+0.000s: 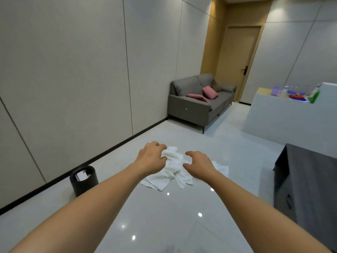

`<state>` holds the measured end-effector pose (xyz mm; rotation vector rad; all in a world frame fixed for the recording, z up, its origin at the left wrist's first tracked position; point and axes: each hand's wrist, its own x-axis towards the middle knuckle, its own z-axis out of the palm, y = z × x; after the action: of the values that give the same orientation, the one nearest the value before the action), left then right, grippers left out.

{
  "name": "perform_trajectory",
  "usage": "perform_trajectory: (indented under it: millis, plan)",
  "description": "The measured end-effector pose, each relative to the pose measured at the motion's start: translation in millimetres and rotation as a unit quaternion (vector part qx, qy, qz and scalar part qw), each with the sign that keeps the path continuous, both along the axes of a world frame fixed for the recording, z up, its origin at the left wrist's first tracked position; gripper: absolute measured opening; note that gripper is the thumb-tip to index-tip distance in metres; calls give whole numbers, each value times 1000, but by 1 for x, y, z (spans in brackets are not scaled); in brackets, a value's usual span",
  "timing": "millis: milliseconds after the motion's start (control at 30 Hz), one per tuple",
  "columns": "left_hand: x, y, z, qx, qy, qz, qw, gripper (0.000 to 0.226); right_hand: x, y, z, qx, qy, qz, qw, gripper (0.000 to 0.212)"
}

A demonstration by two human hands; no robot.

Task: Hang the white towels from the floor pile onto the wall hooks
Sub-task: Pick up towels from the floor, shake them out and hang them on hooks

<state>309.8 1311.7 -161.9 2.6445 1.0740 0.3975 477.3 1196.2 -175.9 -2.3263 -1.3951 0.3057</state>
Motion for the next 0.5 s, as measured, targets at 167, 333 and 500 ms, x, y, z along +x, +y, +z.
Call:
perform_trajectory:
  millis: [167, 333, 500]
  plan:
    - [40, 93, -37, -71, 34, -9, 997, 47, 33, 83, -36, -40, 42, -29, 998, 58]
    - [74, 175, -80, -117, 70, -6, 991, 47, 64, 154, -84, -78, 81, -40, 993, 55]
    - [109, 251, -132, -164, 102, 11, 981, 48, 107, 223, -140, -141, 115, -41, 982, 56]
